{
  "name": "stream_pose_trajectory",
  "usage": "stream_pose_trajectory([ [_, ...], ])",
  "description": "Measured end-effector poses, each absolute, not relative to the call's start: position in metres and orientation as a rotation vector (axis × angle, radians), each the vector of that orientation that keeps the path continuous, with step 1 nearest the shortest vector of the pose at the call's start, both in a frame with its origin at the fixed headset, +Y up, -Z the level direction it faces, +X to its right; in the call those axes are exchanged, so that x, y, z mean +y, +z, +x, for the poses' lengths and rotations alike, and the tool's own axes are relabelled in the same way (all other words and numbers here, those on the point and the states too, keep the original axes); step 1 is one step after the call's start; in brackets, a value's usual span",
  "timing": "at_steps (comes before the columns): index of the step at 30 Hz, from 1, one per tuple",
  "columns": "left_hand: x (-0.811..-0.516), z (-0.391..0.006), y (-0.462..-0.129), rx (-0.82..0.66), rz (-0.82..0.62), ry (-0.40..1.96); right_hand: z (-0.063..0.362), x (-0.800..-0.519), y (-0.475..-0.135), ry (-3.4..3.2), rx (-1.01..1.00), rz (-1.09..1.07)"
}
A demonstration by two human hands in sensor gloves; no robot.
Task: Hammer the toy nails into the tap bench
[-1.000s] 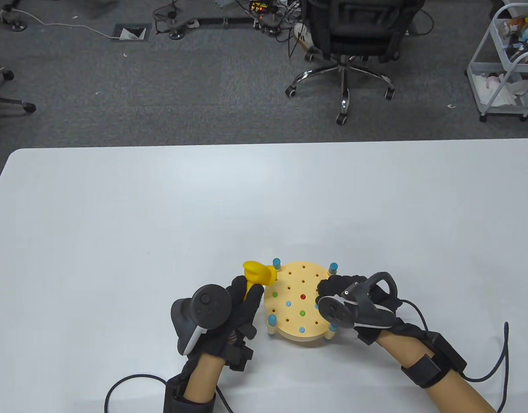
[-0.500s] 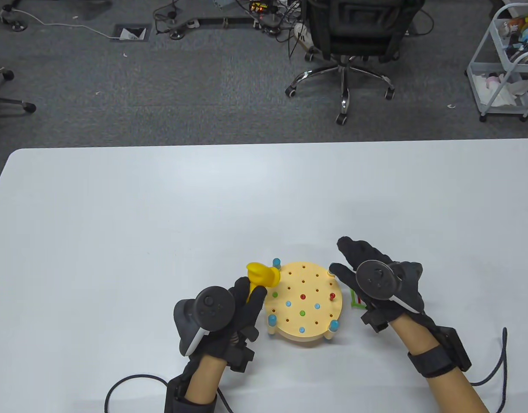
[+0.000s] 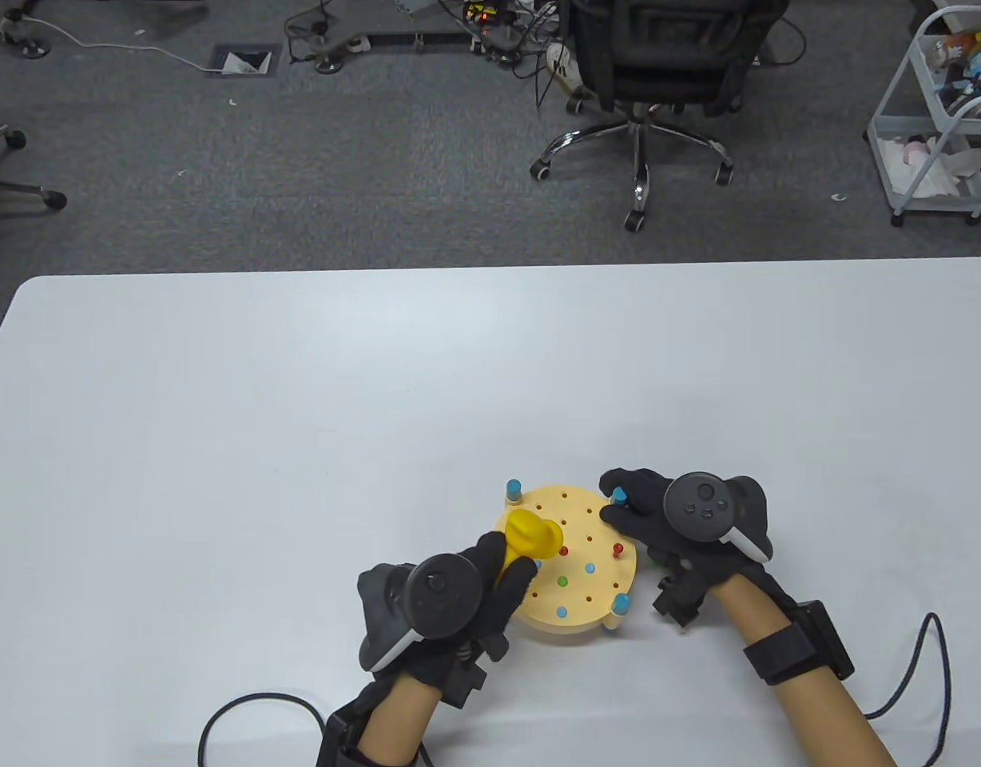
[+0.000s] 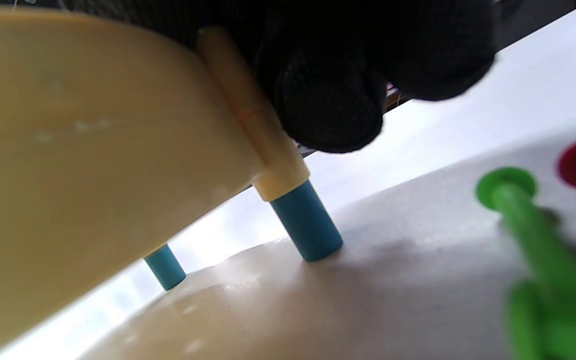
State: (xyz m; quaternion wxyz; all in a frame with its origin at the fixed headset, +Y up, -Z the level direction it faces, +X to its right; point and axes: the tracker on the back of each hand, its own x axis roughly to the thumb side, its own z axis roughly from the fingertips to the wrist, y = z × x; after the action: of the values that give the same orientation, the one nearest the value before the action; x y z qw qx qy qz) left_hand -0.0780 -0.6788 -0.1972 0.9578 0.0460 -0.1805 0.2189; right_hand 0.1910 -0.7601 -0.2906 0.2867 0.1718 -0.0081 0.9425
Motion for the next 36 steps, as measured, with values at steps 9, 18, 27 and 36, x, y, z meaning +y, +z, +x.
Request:
stream_pose_trajectory([
  [9, -0.683, 0.023, -0.217, -0.437, -0.045, -0.03, 0.191, -0.76, -0.29, 2.497, -0.016, 0.457],
  [18, -0.69, 0.026, -0.22, -0.358, -0.055, -0.132, 0.19, -0.761, -0.29, 2.514, -0.02, 0.464],
  [27, -0.698, 0.02, -0.213, -0.357, -0.13, -0.103, 0.19, -0.762, -0.29, 2.514, -0.015, 0.463],
  [36, -0.648, -0.057, -0.195, -0.283, 0.282, 0.492, 0.227, -0.734, -0.282, 2.462, 0.024, 0.377],
])
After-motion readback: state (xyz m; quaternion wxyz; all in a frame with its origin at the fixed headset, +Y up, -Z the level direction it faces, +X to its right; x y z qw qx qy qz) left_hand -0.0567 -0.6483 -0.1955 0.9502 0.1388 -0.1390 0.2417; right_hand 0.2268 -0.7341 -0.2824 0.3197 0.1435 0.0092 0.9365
